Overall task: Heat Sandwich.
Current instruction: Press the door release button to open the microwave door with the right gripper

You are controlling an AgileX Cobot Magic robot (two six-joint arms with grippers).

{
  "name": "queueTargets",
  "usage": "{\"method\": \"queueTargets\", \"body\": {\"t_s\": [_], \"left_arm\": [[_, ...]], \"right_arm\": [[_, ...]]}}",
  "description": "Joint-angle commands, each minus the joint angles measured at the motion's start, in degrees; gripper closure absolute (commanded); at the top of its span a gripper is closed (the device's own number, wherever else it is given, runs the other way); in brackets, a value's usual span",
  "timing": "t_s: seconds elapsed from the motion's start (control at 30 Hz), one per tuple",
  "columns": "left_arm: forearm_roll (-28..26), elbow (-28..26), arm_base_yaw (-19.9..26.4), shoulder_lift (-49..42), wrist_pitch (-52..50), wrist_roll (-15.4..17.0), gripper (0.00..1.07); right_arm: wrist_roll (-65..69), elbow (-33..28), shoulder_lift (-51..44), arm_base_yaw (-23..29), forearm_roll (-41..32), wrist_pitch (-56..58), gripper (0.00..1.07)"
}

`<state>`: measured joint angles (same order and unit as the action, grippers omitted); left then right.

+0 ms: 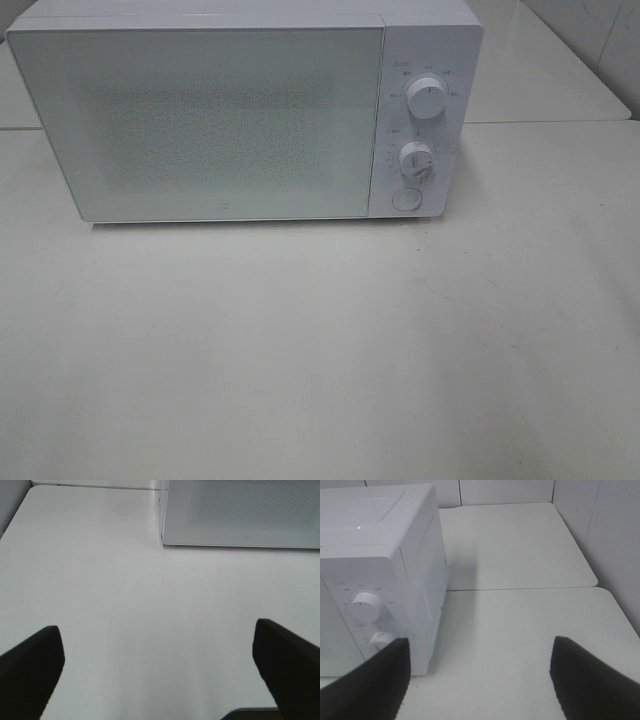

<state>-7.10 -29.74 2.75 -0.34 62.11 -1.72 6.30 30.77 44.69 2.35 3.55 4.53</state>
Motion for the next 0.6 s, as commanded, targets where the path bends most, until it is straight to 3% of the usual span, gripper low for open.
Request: {"method": "queueTargets", "body": {"t_s": [0.03,0.33,0.6], "left_arm": [[-0.17,0.23,-0.06,-0.80,-0.80,0.06,0.09],[-0.17,0.23,-0.06,-0.80,-0.80,0.06,0.09],[-0.17,0.23,-0.06,-0.80,-0.80,0.06,0.09]], "right_arm": [[-0.46,-0.29,4.18,-0.40,0.11,-5.61,0.32],[-0.46,-0.69,13.64,-0.29,0.23,-16.96,0.32],[-2.69,-7.28,21.72,-0.17,-0.23,-36.38,0.32]]}}
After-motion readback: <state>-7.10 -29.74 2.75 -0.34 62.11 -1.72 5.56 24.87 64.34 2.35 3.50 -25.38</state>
